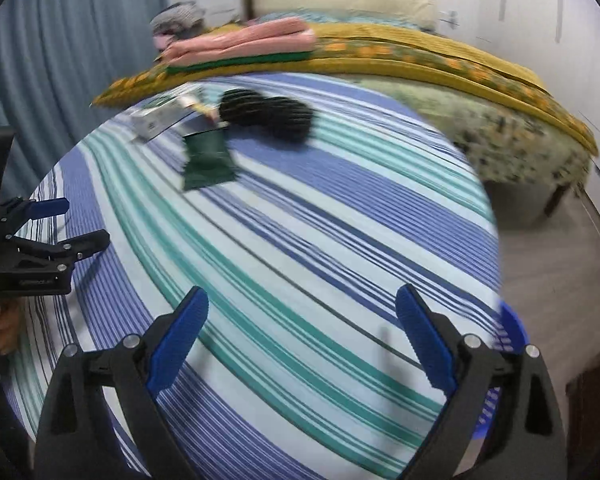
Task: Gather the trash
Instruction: 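Move both open tools back over the table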
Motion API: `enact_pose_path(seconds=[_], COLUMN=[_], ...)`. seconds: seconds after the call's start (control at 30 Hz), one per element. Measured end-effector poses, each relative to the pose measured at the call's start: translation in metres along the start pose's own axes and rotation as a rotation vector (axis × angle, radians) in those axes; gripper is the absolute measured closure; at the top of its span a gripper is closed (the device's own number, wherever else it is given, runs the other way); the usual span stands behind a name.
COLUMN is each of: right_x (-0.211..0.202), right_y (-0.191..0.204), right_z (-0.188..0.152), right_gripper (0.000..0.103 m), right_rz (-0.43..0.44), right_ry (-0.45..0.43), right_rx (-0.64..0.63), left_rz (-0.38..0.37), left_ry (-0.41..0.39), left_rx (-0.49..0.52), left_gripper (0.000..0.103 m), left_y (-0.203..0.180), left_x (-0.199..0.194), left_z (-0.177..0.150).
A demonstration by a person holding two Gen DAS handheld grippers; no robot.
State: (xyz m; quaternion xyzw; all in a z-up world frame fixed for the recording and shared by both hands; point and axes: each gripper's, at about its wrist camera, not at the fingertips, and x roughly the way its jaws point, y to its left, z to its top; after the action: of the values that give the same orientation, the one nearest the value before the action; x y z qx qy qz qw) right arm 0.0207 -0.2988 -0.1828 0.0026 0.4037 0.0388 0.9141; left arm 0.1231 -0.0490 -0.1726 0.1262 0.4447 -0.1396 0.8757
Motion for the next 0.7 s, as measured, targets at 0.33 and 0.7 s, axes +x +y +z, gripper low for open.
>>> enact_pose_path(seconds=[0.33,0.7], right_x=[0.045,0.048], right_y=[0.020,0.017], right_z=[0.027,0.027], right_gripper=[0.011,0.006], right_rz=[-0.006,0.016], right_ry=[0.066,0.079], right_rx=[-0.037,-0.021], left_rz=[-0.053,-0.090], left_ry=[-0.003,-0.028], left_rx=[-0.063,-0.026], left_gripper=[0.004,0.004], left_y=[0.015,0.026], left_x=[0.004,0.009], left_z=[-0.006,0.014])
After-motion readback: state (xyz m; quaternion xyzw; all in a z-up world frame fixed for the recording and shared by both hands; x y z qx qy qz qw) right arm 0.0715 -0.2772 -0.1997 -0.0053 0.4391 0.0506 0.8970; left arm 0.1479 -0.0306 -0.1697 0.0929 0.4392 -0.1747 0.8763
